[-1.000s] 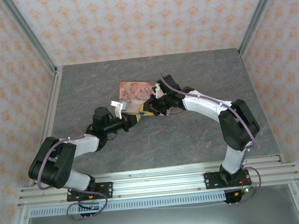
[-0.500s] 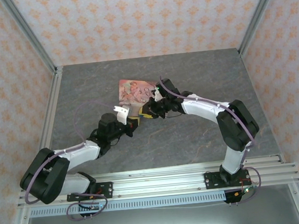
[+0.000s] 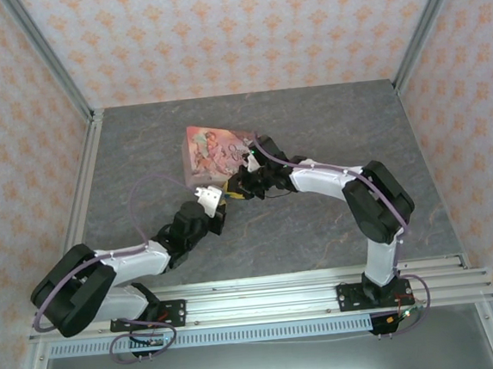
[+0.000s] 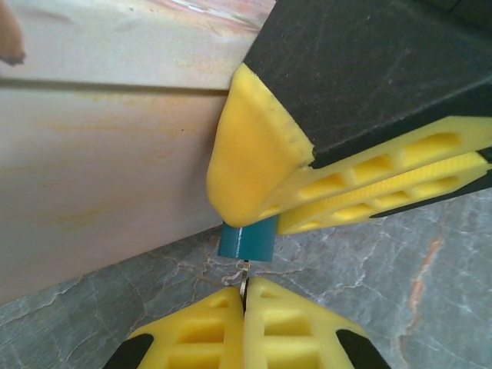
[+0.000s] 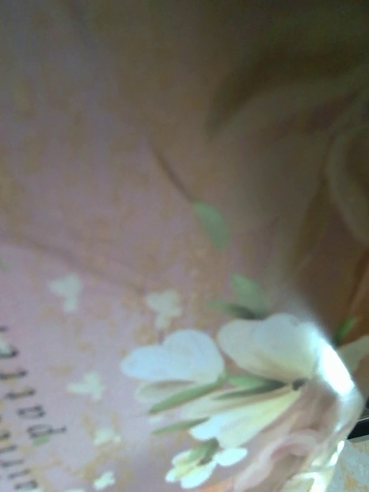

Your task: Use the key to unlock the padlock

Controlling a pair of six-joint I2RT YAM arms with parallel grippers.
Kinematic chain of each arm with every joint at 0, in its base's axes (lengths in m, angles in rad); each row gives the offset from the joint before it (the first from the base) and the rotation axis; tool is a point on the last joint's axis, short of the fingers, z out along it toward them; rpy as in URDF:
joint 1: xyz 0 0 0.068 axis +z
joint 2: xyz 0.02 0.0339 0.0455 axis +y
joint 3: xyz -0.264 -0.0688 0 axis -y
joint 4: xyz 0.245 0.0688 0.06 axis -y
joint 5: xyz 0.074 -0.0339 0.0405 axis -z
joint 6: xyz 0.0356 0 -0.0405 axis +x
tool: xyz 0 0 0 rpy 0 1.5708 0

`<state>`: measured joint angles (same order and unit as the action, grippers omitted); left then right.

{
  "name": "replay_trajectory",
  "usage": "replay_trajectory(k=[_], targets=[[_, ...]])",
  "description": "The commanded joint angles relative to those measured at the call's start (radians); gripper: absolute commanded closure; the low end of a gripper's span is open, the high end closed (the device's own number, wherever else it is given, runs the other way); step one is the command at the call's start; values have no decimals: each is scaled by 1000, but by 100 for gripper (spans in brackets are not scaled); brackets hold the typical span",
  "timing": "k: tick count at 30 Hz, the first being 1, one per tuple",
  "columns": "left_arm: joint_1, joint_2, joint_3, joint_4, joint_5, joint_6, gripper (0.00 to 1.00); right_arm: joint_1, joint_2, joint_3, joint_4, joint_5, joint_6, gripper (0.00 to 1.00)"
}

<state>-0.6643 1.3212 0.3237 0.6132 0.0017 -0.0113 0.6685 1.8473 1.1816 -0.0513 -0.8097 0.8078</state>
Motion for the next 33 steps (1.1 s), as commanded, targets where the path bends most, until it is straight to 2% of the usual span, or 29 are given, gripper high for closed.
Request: replay_trajectory(k=[1,9,16,21,29,33], targets=[[-57,75,-12,-26,10,41,100,5,60,18,29,-70,105,100],[-58,187,-17,36,-52,9,100,6,83,44,-116,-21,8,100],[-58,288,-3,106,38,-41,100,11,106,31,-110,-9,-11,100],[-58,333,-14,163,33,-76,100,12,94,26,-144,18,-44,85],[-57,362,-12,199,40,-93,100,13,92,29,-160,35,-65,77],[-49,374,-6,211,52,-99,100,12,94,24,-157,40,-65,70]])
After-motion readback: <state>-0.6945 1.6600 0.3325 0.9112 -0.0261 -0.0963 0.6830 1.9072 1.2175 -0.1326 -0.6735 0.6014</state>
